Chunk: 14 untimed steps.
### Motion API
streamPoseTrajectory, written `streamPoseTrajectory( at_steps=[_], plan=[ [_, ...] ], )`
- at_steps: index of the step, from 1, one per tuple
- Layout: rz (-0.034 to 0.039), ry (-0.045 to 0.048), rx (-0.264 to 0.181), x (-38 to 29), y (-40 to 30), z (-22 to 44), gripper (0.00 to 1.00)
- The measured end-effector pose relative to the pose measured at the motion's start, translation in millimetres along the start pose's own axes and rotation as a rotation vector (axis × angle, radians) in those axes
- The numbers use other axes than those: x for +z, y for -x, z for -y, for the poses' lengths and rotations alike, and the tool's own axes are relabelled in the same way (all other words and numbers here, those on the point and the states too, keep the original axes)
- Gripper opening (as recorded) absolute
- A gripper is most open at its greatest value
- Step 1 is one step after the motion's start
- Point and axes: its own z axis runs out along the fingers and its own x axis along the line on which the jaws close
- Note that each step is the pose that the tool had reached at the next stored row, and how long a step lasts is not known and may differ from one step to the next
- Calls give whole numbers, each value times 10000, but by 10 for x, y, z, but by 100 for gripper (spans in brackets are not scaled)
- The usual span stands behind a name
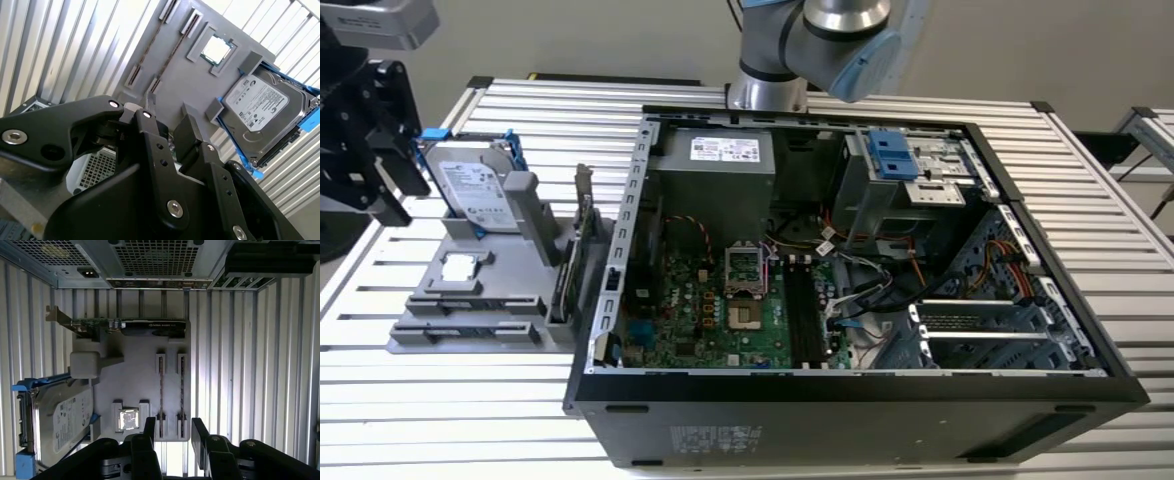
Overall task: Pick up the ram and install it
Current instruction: 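Pick up the ram and move it above insertion slot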
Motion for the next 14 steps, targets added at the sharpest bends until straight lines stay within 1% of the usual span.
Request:
streamPoseTrajectory(
  at_steps=[14],
  plan=[
    [0, -1, 0, 50, 0, 0, 100]
  ],
)
